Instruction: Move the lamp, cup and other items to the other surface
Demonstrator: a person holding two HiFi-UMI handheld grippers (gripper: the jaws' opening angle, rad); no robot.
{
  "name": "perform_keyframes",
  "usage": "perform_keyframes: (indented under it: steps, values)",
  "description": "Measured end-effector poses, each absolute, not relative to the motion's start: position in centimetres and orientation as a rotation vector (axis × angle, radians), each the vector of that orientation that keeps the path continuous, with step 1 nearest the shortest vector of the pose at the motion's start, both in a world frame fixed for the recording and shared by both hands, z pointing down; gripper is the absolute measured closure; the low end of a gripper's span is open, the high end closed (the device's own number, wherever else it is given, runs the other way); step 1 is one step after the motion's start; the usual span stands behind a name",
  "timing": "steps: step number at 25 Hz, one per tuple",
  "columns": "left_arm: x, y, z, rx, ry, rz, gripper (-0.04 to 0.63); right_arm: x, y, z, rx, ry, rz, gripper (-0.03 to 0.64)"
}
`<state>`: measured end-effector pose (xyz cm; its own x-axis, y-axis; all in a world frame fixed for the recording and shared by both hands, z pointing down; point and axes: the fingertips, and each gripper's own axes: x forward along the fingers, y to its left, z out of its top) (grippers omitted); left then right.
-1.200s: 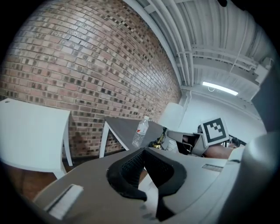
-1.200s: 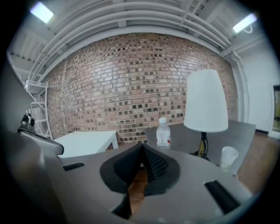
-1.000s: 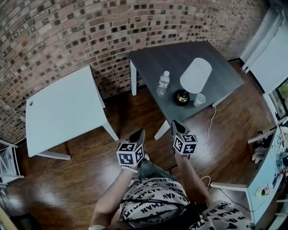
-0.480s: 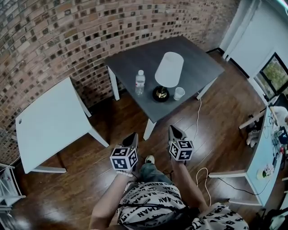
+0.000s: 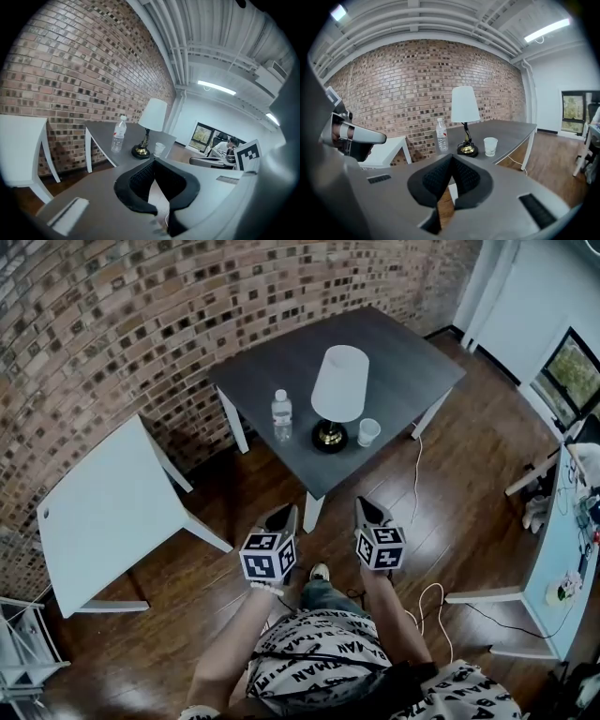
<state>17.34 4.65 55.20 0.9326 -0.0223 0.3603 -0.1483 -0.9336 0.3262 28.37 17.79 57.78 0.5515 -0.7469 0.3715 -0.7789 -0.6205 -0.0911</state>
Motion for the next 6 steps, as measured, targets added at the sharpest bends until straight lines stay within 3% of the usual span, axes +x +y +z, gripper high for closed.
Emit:
perform_keyframes:
  steps: [6]
  values:
    - [19.9,4.3,55.6,2.735,-0.111,0.522,0.595,30.6,17.7,58.5,2.691,-1.312,0.601,0.617]
